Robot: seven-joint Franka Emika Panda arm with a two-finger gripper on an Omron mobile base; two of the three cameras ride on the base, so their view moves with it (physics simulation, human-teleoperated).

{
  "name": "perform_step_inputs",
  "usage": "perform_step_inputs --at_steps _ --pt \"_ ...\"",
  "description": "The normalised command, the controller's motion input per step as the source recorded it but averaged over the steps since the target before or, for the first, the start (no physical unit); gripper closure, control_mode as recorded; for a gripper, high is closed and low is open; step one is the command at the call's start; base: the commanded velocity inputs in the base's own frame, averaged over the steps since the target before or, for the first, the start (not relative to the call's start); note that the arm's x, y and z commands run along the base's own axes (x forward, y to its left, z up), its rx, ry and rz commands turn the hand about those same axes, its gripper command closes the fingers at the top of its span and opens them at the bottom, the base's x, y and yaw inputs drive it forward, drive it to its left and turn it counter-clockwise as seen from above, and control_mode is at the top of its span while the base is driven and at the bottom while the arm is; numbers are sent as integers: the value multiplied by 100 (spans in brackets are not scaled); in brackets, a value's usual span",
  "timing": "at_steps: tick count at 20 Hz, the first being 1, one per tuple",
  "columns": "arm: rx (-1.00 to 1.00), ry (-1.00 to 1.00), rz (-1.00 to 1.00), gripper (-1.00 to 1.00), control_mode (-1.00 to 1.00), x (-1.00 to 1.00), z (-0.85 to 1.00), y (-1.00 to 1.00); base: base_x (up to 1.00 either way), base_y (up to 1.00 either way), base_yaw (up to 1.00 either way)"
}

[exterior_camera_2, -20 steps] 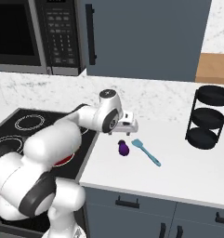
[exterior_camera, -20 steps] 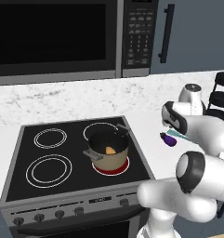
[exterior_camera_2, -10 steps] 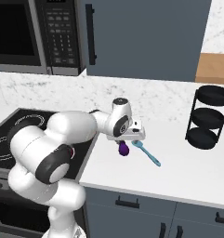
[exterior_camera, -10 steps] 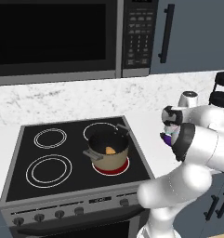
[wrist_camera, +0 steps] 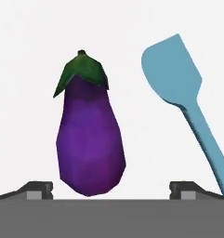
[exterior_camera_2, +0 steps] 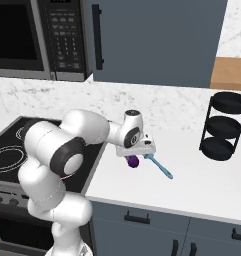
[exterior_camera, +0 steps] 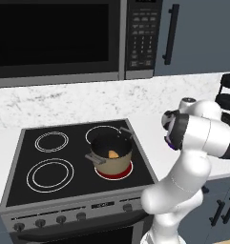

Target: Put the potato and eggplant in the pot. Retrieve the spatula and lightly stir the vegetables in the pot.

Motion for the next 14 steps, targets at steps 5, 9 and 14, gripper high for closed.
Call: perform_step_inputs --at_steps 5,9,14 --pt "0 2 15 -100 -100 7 -25 3 0 0 0" --pt "0 2 12 -100 -100 3 -19 14 0 0 0" --pt "0 7 6 -100 -100 11 -22 25 0 0 0"
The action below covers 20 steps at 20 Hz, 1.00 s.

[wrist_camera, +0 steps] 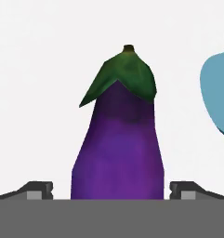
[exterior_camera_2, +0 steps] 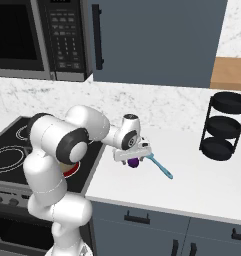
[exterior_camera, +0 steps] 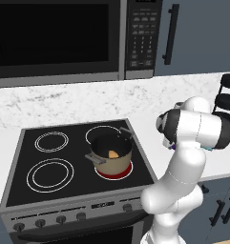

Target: Put the potato and eggplant in the pot. Retrieve the spatula and lightly stir the vegetables in the pot.

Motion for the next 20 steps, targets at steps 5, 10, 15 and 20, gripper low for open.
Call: perform_step_inputs --at_steps 5,10,15,20 --pt "0 7 0 100 -100 7 -21 11 0 0 0" --pt "0 1 0 100 -100 -1 -1 0 0 0 0" --pt "3 -11 -1 100 -100 -52 48 0 0 0 0" --pt "3 -23 -4 100 -100 -86 98 0 0 0 0"
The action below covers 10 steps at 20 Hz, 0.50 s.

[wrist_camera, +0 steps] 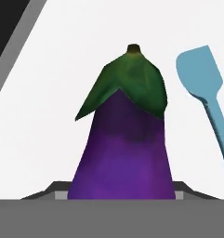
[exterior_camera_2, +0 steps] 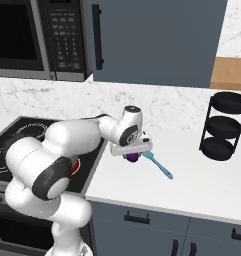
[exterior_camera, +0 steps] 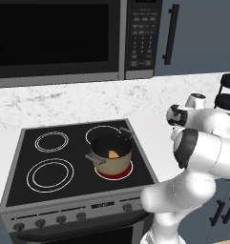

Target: Put the potato and eggplant in the pot. Retrieve the spatula and lightly stir the vegetables in the pot.

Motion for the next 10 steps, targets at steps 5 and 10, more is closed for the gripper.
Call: perform_step_inputs --at_steps 5,10 --pt "6 -7 -4 100 -100 -90 100 1 0 0 0" --pt "6 1 -2 100 -100 -66 100 26 0 0 0"
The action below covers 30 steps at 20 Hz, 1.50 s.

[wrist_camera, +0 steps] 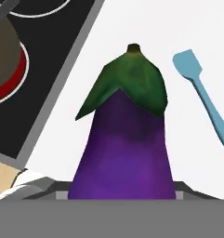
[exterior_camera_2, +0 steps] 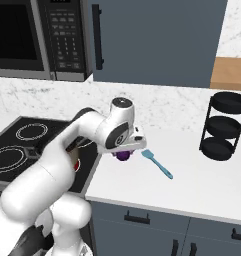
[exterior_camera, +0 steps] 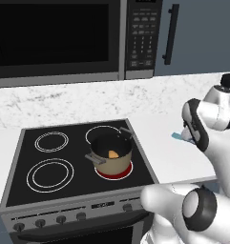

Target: Put the potato and eggplant in the pot. Retrieve the spatula and lightly stir the vegetables in the pot.

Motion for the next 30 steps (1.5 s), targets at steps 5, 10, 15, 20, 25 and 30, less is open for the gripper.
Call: perform_step_inputs --at_steps 5,10,15,20,25,30 --pt "2 12 0 100 -100 -33 78 68 0 0 0" --pt "0 14 0 100 -100 -18 31 98 0 0 0" --pt "0 11 0 100 -100 -6 4 100 0 0 0" --pt "0 3 0 100 -100 0 0 99 0 0 0" --pt "0 0 0 100 -100 1 -1 82 0 0 0" --pt "0 0 0 100 -100 32 -24 43 0 0 0"
